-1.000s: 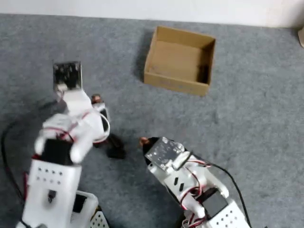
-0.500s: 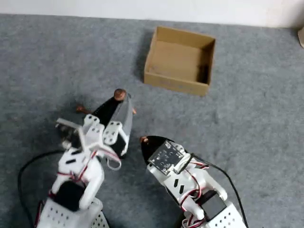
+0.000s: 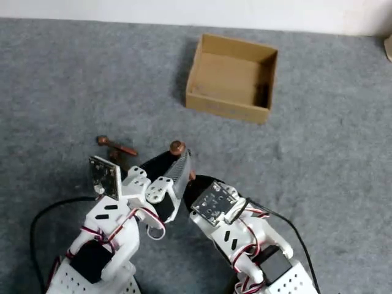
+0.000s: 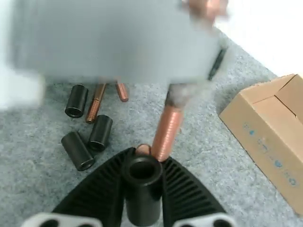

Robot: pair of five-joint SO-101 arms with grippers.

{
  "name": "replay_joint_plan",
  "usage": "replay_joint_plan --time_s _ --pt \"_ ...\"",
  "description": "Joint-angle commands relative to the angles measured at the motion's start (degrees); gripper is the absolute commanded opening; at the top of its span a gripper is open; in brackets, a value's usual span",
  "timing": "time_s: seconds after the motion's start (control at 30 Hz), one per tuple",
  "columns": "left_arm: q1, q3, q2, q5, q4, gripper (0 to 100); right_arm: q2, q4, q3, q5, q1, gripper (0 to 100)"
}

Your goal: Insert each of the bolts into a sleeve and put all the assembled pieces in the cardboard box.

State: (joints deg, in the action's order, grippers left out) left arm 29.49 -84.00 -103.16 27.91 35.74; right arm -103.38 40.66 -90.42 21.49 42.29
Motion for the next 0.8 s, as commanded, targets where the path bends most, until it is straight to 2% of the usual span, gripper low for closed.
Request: replay_joint_plan --time_s 0.0,0.23,0.77 --pt "1.2 -0.2 -0.3 0.2 0.2 0 -0.5 -2.4 0.7 -0.5 -1.1 0.5" --pt "7.2 0.1 -0.4 0.0 4.3 0 -0.5 -2.7 0.9 -0.4 -4.2 0.5" --pt "4.6 7.6 -0.4 0.1 4.7 0 -0.5 -2.8 0.7 -0.4 -4.3 0.5"
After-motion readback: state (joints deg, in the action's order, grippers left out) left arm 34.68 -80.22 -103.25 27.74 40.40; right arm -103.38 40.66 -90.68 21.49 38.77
